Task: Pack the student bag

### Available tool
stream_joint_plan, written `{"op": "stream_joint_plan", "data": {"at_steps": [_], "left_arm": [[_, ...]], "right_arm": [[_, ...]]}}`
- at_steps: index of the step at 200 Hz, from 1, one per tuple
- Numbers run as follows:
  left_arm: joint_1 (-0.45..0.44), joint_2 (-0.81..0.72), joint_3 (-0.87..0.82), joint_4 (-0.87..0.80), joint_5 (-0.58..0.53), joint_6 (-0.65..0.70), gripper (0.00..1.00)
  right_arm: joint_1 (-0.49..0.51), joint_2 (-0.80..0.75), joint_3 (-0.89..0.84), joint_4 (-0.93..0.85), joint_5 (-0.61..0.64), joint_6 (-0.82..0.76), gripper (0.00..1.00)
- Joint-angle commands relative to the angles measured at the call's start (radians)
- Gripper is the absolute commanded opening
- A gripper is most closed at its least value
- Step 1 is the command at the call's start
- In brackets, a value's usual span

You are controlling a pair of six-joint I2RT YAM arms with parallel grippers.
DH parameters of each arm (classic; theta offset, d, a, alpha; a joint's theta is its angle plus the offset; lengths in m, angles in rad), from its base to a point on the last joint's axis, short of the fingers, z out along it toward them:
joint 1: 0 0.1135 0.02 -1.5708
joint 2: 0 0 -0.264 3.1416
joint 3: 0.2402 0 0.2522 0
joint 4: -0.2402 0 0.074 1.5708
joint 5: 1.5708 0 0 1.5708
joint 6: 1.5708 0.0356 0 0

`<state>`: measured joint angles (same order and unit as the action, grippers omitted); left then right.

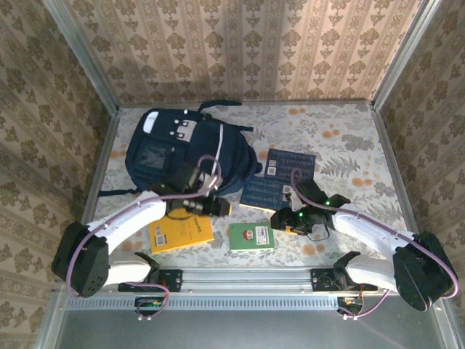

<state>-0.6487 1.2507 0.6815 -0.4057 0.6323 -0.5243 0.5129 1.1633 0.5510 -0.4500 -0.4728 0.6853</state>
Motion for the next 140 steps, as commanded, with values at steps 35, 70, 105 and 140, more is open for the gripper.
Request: {"op": "stream_joint_plan", "data": {"at_steps": [35, 70, 105, 140], "left_arm": [[-0.1, 0.038, -0.079, 0.141, -0.042, -0.085, 0.57], [-0.102, 0.128, -0.08, 0.175, -0.033, -0.114, 0.57], [-0.101, 0.177, -0.073, 0.19, -0.017, -0.125, 0.56], [-0.114, 0.227, -0.051, 0.212, 0.003, -0.119, 0.56]], "right_arm": [[0.003, 0.12, -0.048, 0.212, -0.053, 0.111, 0.58], [0.004, 0.166, -0.05, 0.261, -0.067, 0.126, 0.52], [0.015, 0.192, -0.081, 0.305, -0.118, 0.137, 0.45], [0.018, 0.189, -0.102, 0.319, -0.118, 0.136, 0.43]]}}
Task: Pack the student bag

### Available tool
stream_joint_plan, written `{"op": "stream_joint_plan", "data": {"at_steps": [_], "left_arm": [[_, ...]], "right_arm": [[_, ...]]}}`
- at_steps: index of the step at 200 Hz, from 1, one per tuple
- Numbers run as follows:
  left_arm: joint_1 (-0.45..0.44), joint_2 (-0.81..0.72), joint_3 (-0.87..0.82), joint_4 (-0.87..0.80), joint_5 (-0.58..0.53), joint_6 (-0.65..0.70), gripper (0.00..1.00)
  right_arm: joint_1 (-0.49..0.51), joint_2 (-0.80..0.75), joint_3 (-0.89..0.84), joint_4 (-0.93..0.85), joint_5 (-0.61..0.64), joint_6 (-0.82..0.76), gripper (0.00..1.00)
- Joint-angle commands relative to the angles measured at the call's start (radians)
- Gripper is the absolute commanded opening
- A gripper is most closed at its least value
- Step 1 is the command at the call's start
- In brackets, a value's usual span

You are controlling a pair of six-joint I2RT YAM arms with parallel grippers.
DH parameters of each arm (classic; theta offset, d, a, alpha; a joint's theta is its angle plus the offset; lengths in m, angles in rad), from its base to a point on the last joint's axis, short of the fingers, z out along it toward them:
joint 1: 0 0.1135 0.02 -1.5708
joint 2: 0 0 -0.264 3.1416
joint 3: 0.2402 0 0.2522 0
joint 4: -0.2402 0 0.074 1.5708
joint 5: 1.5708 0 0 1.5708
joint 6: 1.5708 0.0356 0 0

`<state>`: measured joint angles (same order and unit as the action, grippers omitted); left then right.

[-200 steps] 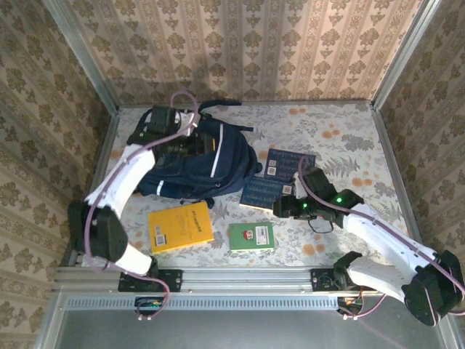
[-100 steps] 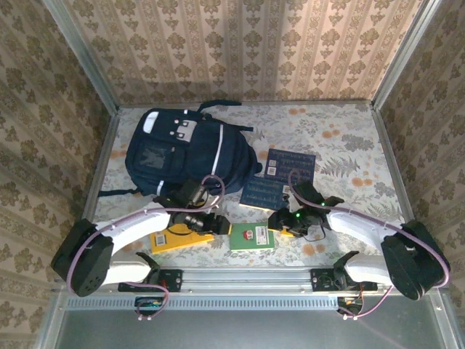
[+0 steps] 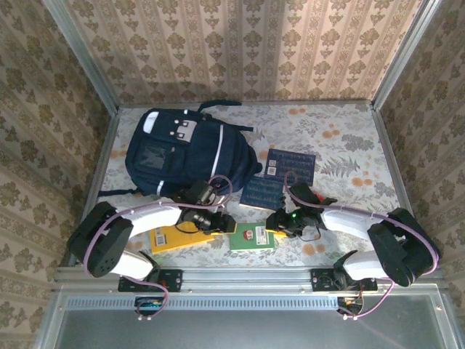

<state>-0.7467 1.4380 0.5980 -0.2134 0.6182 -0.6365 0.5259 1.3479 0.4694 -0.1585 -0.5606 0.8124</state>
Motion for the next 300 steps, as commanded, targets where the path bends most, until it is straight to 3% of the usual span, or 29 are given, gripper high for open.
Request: {"op": "stream_joint_plan", "data": {"at_steps": [1, 42, 115, 159, 222, 266, 300], "left_arm": [[-0.018, 0.042, 0.034, 0.021, 0.017, -0.006, 0.56], [-0.06, 0.098, 0.107, 0.003, 0.069, 0.021, 0.56], [-0.04, 0.003, 0.106, 0.061, 0.147, 0.008, 0.55], [-0.005, -0.034, 0.038, 0.221, 0.239, -0.084, 0.55], [-0.005, 0.024, -0.006, 0.44, 0.328, -0.219, 0.54], [-0.002, 0.051, 0.027, 0.287, 0.255, -0.151, 0.55], [-0.013, 0.124, 0.047, 0.325, 0.283, -0.158, 0.55]], "right_arm": [[0.005, 0.004, -0.022, 0.028, -0.03, 0.009, 0.43], [0.008, 0.074, -0.039, 0.111, -0.075, 0.026, 0.42], [-0.003, 0.057, -0.06, 0.103, -0.027, 0.025, 0.31], [-0.021, 0.049, -0.074, 0.093, -0.003, 0.029, 0.24], [-0.044, 0.05, -0.095, 0.135, -0.024, 0.054, 0.21], [-0.047, 0.007, -0.098, 0.132, -0.024, 0.054, 0.21], [-0.047, 0.03, -0.106, 0.171, -0.046, 0.063, 0.19]]}}
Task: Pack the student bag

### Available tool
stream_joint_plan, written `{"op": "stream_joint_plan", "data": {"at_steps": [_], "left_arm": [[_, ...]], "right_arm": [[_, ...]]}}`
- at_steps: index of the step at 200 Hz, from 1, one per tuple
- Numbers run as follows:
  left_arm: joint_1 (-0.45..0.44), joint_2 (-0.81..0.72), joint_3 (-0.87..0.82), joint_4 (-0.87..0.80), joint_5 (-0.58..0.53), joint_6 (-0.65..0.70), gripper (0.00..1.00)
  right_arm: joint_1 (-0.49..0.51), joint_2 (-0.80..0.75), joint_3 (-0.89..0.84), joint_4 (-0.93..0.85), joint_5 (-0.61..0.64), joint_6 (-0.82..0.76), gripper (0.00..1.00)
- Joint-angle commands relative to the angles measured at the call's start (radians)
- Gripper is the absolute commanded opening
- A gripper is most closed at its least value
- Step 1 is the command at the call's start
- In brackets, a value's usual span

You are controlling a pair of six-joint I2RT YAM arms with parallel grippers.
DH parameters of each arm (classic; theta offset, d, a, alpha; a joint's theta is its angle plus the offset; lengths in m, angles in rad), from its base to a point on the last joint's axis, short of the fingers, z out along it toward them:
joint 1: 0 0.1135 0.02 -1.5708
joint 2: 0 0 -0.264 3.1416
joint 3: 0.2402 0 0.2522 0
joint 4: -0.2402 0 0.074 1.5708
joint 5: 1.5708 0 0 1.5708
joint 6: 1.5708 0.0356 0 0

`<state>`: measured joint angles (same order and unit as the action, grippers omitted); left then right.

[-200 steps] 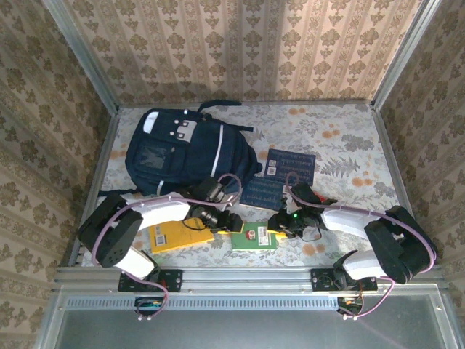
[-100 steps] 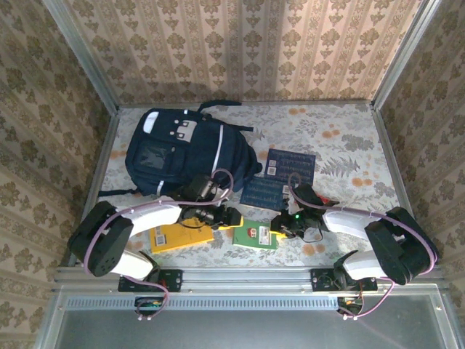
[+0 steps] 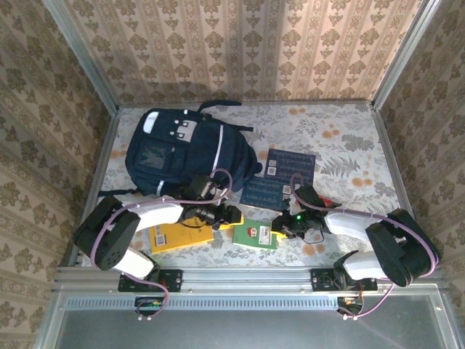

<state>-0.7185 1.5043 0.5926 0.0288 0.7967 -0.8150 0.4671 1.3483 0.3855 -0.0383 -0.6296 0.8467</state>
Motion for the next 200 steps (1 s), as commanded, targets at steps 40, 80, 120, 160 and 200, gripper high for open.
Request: {"op": "stream_joint_plan", "data": {"at_steps": [40, 80, 120, 160, 200], "left_arm": [[-0.055, 0.096, 0.062, 0.126, 0.131, 0.004, 0.4], [-0.061, 0.08, 0.07, 0.106, 0.129, 0.02, 0.26], [-0.035, 0.042, 0.067, 0.055, 0.116, 0.054, 0.07], [0.042, -0.115, 0.085, -0.01, 0.141, 0.097, 0.0], [0.097, -0.266, 0.123, -0.028, 0.2, 0.099, 0.0]], "right_arm": [[0.01, 0.028, -0.027, 0.061, 0.028, 0.035, 0.16], [-0.003, 0.028, -0.034, 0.064, 0.03, 0.032, 0.16], [-0.017, 0.011, -0.036, 0.04, 0.041, 0.019, 0.19], [-0.063, -0.199, 0.009, -0.115, 0.038, -0.067, 0.65], [-0.118, -0.332, 0.004, 0.045, -0.173, -0.048, 0.94]]}}
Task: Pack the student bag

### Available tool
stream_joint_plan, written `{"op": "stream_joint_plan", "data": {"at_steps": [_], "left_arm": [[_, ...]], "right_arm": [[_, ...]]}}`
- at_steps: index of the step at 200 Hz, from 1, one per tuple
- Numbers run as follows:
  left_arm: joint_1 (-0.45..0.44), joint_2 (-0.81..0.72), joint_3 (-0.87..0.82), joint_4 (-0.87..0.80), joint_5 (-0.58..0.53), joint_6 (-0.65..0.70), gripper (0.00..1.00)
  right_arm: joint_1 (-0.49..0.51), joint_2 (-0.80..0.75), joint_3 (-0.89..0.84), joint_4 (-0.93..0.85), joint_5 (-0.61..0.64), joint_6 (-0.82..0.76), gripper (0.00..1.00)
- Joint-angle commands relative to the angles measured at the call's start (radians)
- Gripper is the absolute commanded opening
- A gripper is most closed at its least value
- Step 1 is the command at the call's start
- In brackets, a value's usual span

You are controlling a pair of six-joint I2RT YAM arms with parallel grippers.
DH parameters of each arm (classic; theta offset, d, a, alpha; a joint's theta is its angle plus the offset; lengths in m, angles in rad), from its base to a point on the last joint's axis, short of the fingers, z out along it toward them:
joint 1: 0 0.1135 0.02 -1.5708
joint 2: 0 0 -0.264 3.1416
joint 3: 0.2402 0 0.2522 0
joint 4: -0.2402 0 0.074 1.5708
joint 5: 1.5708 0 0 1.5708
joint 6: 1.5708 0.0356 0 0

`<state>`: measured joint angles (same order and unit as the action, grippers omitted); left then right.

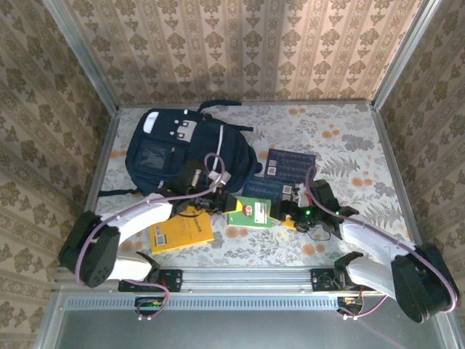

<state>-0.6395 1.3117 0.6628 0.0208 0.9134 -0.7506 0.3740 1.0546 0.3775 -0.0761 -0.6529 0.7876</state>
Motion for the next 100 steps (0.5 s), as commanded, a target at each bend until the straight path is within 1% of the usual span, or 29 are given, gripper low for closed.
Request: {"op": "stream_joint_plan", "data": {"at_steps": [1, 17, 34, 46, 78, 100], "left_arm": [[0.018, -0.075, 0.054, -0.02, 0.085, 0.034, 0.0], [0.024, -0.106, 0.071, -0.034, 0.099, 0.032, 0.0], [0.024, -0.132, 0.087, -0.042, 0.106, 0.02, 0.0], [0.024, -0.152, 0.096, -0.039, 0.115, 0.007, 0.0], [0.023, -0.212, 0.102, 0.007, 0.122, -0.052, 0.0], [0.018, -0.234, 0.114, 0.018, 0.121, -0.077, 0.0]], "right_arm": [[-0.025, -0.039, 0.011, 0.09, -0.154, 0.014, 0.95], [-0.031, -0.051, 0.008, 0.207, -0.221, 0.071, 0.99], [-0.031, -0.049, 0.014, 0.302, -0.271, 0.12, 1.0], [-0.031, -0.053, 0.013, 0.354, -0.28, 0.151, 1.0], [-0.027, -0.045, -0.011, 0.573, -0.301, 0.287, 1.0], [-0.004, -0.057, 0.004, 0.606, -0.296, 0.303, 1.0]]}}
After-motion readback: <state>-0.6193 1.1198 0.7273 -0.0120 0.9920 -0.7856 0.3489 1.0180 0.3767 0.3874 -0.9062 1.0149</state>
